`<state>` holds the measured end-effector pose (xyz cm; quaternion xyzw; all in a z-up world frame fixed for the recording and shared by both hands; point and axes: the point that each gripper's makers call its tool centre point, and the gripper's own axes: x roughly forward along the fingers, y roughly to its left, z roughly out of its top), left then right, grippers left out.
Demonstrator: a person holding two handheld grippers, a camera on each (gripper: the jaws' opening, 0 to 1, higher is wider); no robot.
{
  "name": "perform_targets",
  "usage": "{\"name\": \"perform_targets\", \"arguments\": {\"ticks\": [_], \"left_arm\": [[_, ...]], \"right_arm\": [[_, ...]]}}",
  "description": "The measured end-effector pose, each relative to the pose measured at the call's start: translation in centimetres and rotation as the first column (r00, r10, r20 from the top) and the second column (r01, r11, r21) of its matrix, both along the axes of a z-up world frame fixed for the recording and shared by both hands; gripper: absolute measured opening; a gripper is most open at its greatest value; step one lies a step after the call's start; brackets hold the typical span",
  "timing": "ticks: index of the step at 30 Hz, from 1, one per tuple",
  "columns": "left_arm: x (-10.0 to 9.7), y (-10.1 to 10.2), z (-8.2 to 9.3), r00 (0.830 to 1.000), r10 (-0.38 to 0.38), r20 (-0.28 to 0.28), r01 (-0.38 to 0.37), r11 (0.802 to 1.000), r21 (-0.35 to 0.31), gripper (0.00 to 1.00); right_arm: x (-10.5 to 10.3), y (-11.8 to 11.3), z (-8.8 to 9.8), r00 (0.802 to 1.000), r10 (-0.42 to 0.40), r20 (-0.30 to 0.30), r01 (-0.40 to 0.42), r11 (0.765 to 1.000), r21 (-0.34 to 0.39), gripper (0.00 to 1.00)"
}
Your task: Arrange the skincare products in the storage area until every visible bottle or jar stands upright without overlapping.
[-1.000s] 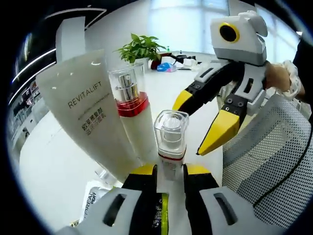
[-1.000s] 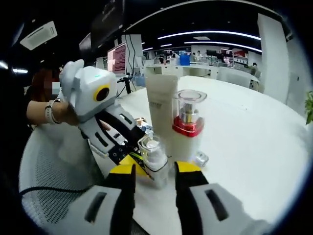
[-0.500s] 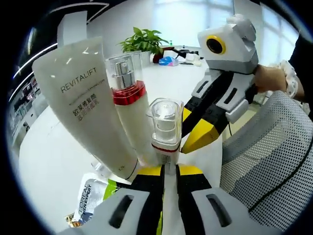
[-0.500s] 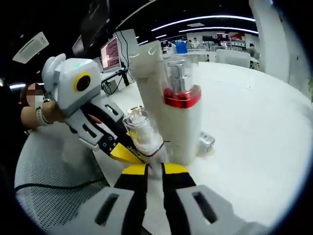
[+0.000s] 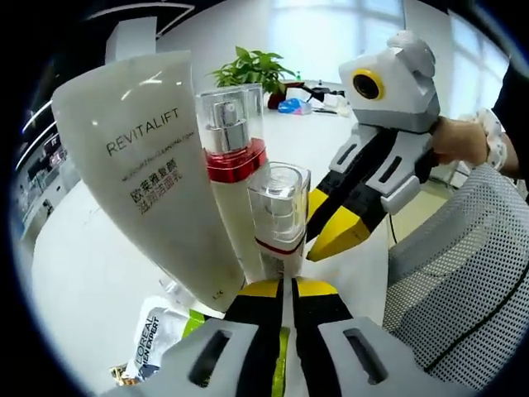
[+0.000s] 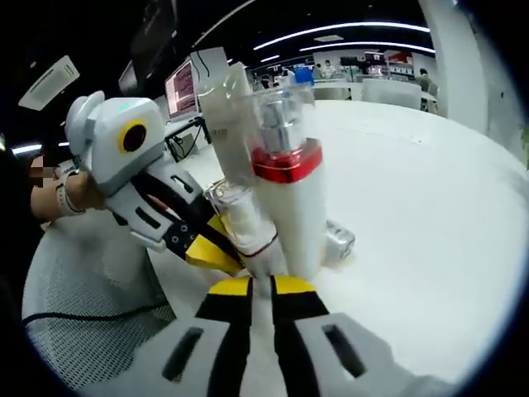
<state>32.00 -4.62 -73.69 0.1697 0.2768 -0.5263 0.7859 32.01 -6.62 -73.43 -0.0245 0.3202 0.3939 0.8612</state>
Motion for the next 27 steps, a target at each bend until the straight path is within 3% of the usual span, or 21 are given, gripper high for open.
{"name": "perform_targets", "arguments": {"ticks": [13,21,27], "left_arm": [[-0.2,0.5,0.4,1.000,-0.006,0.000,0.006,1.000,0.005,0.01],[-0.3,2.2,1.6,1.000,0.016,0.022,-0.016,1.000,0.008,0.04],[-0.3,3.9,2.5,0.998,0.042,0.035,-0.043,0.999,0.017,0.12]], "right_arm": [[-0.1,-0.2,0.1,1.000,-0.004,0.002,0.004,1.000,-0.025,0.11],[-0.9,-0.3,0.4,1.000,-0.020,0.007,0.020,0.999,-0.045,0.14],[-1.2,-0.6,1.0,0.999,-0.029,0.017,0.030,0.997,-0.065,0.15]]}}
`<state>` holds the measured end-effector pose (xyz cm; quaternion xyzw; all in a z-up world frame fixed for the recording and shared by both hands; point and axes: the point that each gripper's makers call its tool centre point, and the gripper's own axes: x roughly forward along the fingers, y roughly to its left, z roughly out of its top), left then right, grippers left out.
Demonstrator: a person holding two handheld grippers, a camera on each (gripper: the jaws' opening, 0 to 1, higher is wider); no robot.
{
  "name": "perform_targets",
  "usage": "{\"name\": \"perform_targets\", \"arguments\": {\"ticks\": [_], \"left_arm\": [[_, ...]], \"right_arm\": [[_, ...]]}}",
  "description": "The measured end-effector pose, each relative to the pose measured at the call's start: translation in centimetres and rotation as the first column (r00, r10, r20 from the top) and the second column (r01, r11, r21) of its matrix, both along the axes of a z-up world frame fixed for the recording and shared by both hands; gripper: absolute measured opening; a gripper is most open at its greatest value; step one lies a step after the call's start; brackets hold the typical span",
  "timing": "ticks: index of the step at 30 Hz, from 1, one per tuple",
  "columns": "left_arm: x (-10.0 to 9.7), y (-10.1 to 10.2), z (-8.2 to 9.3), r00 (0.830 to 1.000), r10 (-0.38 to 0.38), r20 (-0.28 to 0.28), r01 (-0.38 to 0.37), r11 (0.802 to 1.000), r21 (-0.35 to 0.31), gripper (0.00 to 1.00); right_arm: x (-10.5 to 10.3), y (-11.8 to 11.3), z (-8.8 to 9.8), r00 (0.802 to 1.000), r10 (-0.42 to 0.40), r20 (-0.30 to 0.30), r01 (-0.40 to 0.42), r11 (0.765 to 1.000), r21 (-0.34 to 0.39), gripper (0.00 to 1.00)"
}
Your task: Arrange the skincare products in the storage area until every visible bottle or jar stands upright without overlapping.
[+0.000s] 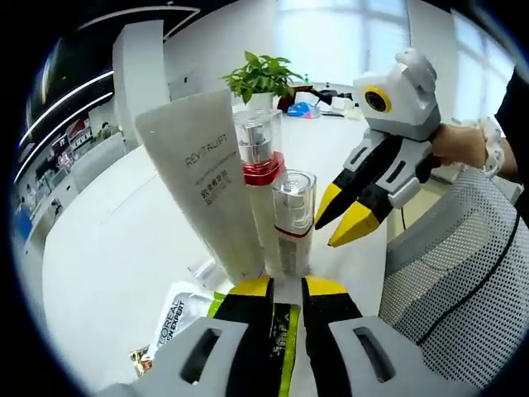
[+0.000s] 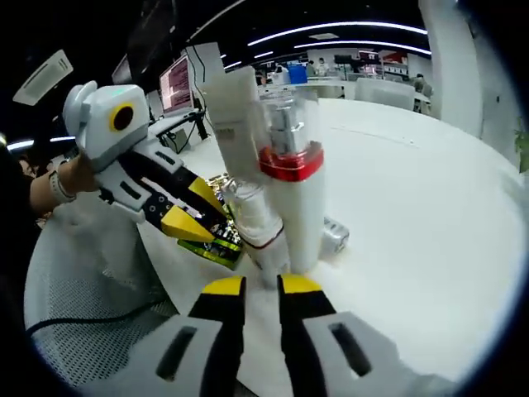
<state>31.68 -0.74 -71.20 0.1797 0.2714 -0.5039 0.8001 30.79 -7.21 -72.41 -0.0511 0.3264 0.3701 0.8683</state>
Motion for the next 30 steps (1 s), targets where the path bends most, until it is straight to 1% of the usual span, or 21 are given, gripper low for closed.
{"name": "perform_targets", "arguments": {"ticks": [3,6,7,9,12,14,16,18,21,23,26,27,28,29,30], "left_arm": [[0.0,1.0,0.3,1.000,0.007,0.013,-0.007,1.000,0.017,0.15],[-0.2,2.0,0.3,1.000,0.012,0.004,-0.012,0.999,0.038,0.26],[-0.1,2.5,0.4,1.000,0.021,0.019,-0.022,0.999,0.048,0.30],[0.0,3.4,0.6,0.999,0.029,0.033,-0.031,0.997,0.064,0.34],[0.1,4.6,1.2,0.998,0.058,0.036,-0.060,0.996,0.059,0.40],[0.3,5.6,1.5,0.995,0.086,0.040,-0.088,0.994,0.060,0.44],[0.6,6.8,1.8,0.989,0.139,0.044,-0.141,0.988,0.058,0.48],[0.6,7.7,2.0,0.987,0.158,0.037,-0.160,0.986,0.048,0.51],[0.6,8.6,2.3,0.984,0.169,0.047,-0.171,0.984,0.042,0.56],[0.4,9.3,2.5,0.984,0.176,0.036,-0.177,0.984,0.034,0.59],[0.0,10.1,2.5,0.983,0.183,0.015,-0.184,0.983,0.029,0.67],[0.0,10.4,2.5,0.982,0.189,0.010,-0.189,0.981,0.030,0.71],[-0.1,10.7,2.5,0.981,0.196,0.005,-0.196,0.980,0.034,0.74],[0.0,11.2,2.6,0.975,0.222,-0.005,-0.222,0.974,0.035,0.77],[0.0,11.4,2.7,0.975,0.224,-0.004,-0.224,0.974,0.033,0.78]], "right_arm": [[0.0,0.0,0.4,1.000,-0.008,0.006,0.008,1.000,-0.001,0.13],[-0.1,0.0,0.6,1.000,-0.021,0.011,0.021,1.000,-0.016,0.17],[-0.2,0.1,0.8,1.000,-0.024,0.014,0.024,0.999,-0.021,0.18],[-0.3,0.3,1.2,0.999,-0.026,0.021,0.026,0.999,-0.030,0.20],[-0.5,0.4,1.7,0.999,-0.030,0.030,0.031,0.998,-0.046,0.22],[-0.6,0.4,2.0,0.999,-0.038,0.037,0.040,0.998,-0.053,0.25],[-0.7,0.5,2.3,0.998,-0.043,0.043,0.045,0.997,-0.055,0.27],[-0.9,0.7,2.6,0.998,-0.051,0.043,0.054,0.997,-0.055,0.29],[-1.3,1.0,2.7,0.998,-0.048,0.040,0.050,0.996,-0.070,0.32],[-1.4,1.0,2.8,0.998,-0.048,0.042,0.051,0.995,-0.082,0.35],[-1.4,1.2,3.2,0.997,-0.048,0.052,0.053,0.994,-0.100,0.38],[-1.3,1.1,3.4,0.997,-0.053,0.058,0.059,0.993,-0.103,0.38],[-1.2,1.2,3.7,0.996,-0.056,0.066,0.062,0.993,-0.105,0.39],[-1.2,1.3,3.8,0.996,-0.051,0.070,0.058,0.993,-0.107,0.41],[-1.2,1.3,4.0,0.996,-0.044,0.071,0.052,0.993,-0.110,0.42]]}}
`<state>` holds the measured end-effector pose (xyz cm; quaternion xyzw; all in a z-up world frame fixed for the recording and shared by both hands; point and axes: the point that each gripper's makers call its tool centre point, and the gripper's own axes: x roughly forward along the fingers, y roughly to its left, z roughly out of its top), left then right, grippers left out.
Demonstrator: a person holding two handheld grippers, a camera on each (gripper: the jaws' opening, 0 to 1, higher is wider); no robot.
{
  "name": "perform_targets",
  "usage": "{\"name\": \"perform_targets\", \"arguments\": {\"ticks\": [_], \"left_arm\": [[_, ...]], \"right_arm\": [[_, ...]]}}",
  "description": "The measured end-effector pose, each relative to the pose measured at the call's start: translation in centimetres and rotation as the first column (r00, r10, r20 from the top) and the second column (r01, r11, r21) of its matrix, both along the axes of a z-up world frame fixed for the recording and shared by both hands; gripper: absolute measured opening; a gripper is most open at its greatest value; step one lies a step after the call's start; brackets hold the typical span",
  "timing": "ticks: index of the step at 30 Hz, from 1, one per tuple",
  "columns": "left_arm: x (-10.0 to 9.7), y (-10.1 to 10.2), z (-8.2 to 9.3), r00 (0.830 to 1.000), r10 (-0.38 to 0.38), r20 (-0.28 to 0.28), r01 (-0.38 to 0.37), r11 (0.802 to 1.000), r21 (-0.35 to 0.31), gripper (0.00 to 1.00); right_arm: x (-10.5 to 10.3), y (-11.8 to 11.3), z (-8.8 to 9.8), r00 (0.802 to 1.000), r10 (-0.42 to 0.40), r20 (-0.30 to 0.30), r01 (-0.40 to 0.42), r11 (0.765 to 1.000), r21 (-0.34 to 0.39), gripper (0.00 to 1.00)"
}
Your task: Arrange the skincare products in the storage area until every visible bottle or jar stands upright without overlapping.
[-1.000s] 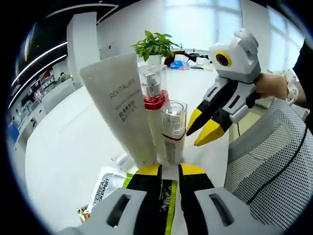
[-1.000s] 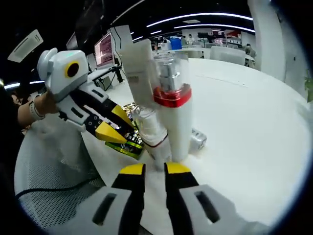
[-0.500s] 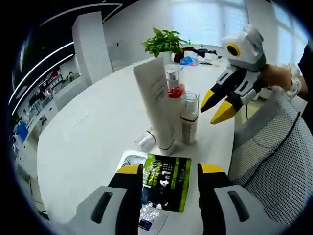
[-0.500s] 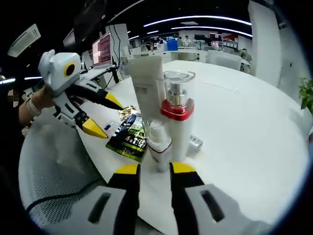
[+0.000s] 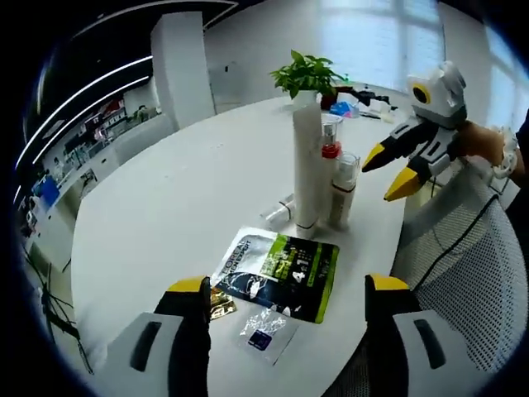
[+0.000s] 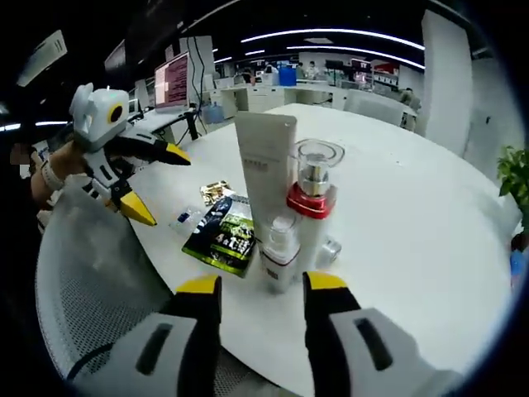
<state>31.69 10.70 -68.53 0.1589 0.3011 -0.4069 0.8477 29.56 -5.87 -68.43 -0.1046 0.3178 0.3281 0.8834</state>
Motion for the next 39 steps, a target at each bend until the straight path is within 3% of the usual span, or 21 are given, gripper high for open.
{"name": "perform_targets", "arguments": {"ticks": [9,15,30,39], "left_arm": [[-0.5,2.4,0.4,1.000,0.011,-0.001,-0.011,1.000,0.012,0.88],[-0.7,3.6,0.9,0.999,0.034,-0.008,-0.034,0.999,0.009,0.93],[-0.7,4.4,2.5,0.998,0.062,-0.004,-0.063,0.998,-0.029,0.97],[-1.2,4.3,2.2,0.999,0.039,-0.014,-0.039,0.999,0.001,0.97]], "right_arm": [[-0.3,-0.2,2.0,1.000,-0.006,0.010,0.006,0.999,-0.042,0.59],[-0.6,0.3,3.4,1.000,0.003,0.020,-0.002,1.000,-0.027,0.68],[-0.6,1.0,3.9,0.999,0.038,0.028,-0.037,0.999,-0.035,0.83],[-0.5,0.6,4.1,0.999,0.008,0.044,-0.006,0.999,-0.034,0.88]]}}
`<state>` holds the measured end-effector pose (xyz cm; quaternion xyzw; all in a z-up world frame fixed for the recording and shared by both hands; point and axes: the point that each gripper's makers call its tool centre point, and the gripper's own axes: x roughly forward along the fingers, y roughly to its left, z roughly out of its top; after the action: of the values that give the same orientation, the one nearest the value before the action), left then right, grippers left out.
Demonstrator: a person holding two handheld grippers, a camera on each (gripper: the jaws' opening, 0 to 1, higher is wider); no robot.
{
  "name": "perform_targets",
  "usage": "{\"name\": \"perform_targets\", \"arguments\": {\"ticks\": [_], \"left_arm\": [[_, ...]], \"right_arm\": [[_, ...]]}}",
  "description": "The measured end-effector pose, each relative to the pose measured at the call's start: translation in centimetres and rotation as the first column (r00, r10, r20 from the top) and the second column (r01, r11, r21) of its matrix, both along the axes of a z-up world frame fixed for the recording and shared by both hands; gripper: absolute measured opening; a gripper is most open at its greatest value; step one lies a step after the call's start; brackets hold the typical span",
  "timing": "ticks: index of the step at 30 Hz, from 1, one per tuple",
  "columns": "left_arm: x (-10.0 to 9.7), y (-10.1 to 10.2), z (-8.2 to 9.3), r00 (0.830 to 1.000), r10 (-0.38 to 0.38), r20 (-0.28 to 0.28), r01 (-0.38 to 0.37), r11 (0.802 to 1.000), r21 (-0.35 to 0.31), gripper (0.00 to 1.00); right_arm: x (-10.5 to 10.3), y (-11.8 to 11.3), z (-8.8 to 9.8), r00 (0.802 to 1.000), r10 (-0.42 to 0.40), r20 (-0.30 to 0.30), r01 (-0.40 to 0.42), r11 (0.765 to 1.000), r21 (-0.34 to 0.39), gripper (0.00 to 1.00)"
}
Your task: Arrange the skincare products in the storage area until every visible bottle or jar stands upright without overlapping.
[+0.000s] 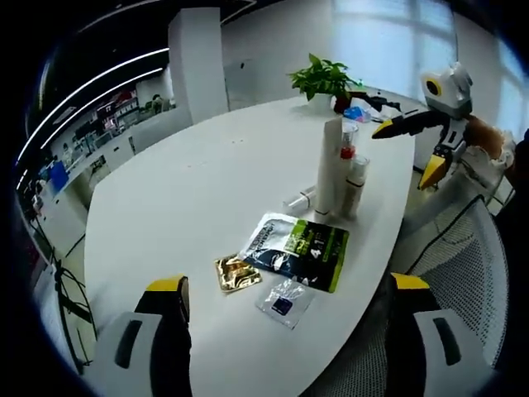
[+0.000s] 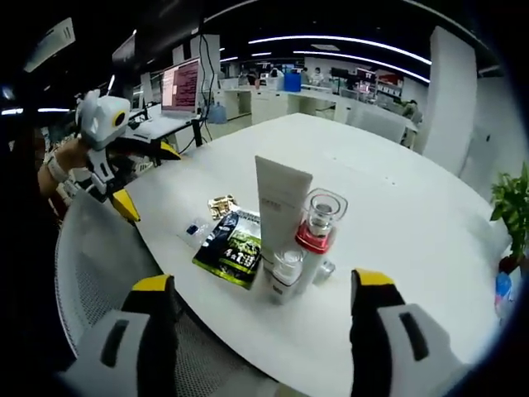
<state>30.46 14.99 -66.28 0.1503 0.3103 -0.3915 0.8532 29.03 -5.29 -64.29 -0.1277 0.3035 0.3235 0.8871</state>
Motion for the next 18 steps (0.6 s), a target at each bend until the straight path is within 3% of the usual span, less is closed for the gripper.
{"name": "perform_targets", "arguments": {"ticks": [5,8,15,18], "left_arm": [[0.0,0.0,0.0,1.000,-0.006,-0.004,0.006,1.000,0.008,0.97],[0.1,0.0,-0.3,1.000,-0.008,-0.015,0.008,1.000,0.009,0.97],[1.7,-0.5,-0.9,0.999,-0.016,-0.031,0.015,0.999,-0.034,0.96],[2.1,-0.8,-1.2,0.998,-0.044,-0.036,0.044,0.999,-0.004,0.97]], "right_arm": [[-0.2,-0.2,-0.6,1.000,-0.003,-0.017,0.003,1.000,0.005,0.88],[-0.6,-0.1,-1.1,0.999,0.010,-0.053,-0.008,0.999,0.031,0.93],[-0.3,-0.4,-1.4,0.997,0.003,-0.073,-0.004,1.000,-0.011,0.93],[0.0,-0.3,-1.4,0.997,0.013,-0.073,-0.015,1.000,-0.019,0.93]]}}
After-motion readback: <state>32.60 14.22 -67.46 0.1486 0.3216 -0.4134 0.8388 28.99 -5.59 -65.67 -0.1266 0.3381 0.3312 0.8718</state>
